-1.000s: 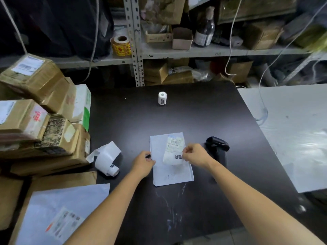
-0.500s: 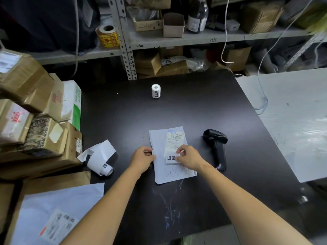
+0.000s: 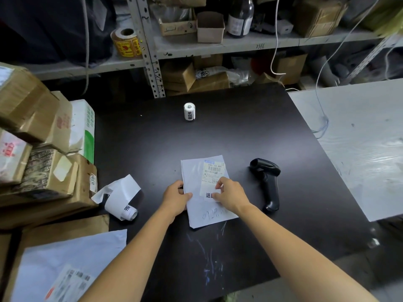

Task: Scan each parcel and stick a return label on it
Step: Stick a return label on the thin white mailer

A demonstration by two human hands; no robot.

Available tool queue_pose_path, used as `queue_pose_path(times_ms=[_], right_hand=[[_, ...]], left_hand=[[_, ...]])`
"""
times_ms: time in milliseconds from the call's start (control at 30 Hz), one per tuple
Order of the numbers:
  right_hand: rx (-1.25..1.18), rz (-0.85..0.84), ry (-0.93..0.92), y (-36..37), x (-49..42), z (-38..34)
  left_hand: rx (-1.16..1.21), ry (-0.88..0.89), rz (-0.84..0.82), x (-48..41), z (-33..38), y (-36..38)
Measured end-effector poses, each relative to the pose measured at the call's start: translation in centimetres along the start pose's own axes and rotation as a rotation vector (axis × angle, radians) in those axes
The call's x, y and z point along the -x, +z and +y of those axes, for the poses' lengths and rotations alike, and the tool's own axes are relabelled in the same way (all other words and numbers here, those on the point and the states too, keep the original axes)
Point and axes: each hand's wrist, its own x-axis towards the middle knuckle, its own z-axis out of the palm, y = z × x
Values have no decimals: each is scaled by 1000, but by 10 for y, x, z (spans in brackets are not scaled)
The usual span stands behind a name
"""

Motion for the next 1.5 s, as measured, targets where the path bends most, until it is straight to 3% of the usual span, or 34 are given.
queue_pose_path(times_ms=[433,733,900,1167,1367,1500], right_hand=[[102,83,82,-11,1,5],[-317,59,42,-24,5,-30],[-354,-25,-84,-39,17,-76],[-274,-238,-434,-26,81,-177],[-178,-393,-727,35,175,-251],[-105,-524,-870,107,261,-290]], left_hand=[[91,23,-57,4,-2,-18],[216,11,-85,27,11,-65],[258,86,86,67,23,-91],[359,137,530,201,0,-145],[509,173,863,331,-61,-184],[610,98,1054,430,-131,-203]])
